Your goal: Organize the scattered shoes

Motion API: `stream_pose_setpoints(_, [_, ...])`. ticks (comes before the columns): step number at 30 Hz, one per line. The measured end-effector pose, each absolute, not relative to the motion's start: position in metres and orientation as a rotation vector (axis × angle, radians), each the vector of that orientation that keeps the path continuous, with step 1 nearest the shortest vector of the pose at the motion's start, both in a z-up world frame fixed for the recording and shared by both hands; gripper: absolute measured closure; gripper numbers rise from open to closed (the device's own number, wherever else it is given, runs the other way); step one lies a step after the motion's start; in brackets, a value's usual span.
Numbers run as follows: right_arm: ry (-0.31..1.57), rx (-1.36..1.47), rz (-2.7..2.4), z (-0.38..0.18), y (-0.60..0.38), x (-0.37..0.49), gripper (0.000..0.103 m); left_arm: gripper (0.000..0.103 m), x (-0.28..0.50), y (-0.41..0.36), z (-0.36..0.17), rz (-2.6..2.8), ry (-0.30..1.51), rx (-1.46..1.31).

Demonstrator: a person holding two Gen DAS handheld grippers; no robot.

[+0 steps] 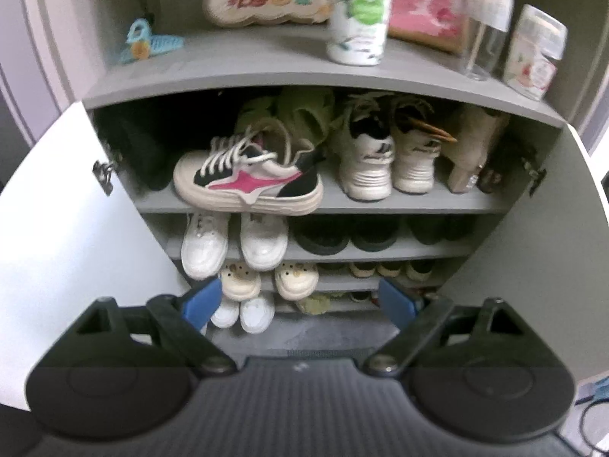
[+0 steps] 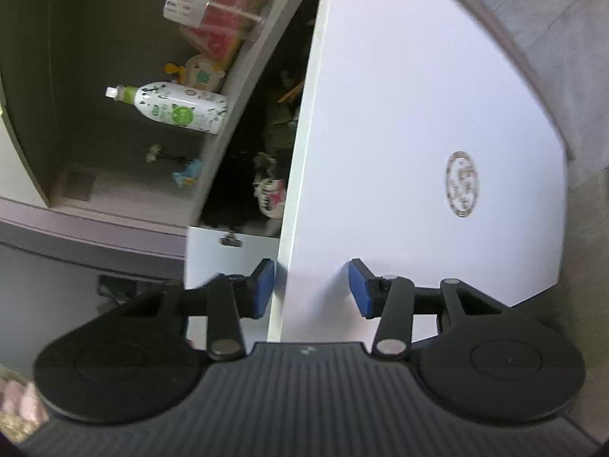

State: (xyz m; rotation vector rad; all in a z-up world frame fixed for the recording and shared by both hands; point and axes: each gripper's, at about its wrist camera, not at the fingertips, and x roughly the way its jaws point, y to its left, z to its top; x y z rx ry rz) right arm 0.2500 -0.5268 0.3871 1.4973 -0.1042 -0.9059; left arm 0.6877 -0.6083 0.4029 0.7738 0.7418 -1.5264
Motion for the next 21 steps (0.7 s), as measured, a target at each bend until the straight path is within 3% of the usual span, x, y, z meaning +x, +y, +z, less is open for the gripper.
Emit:
stream_pose_setpoints(9, [-0.491, 1.601, -0.933, 0.348, -0.606, 0.349, 0.06, 0.012, 0.735, -0.682, 0.395, -1.645, 0.684, 0.753])
stream_pose_setpoints(21, [-0.708, 1.507, -1.215, 0.349, -0.668, 0.4, 0.057, 0.01, 0.796, -0.739, 0.389, -1.648, 0.714, 0.742])
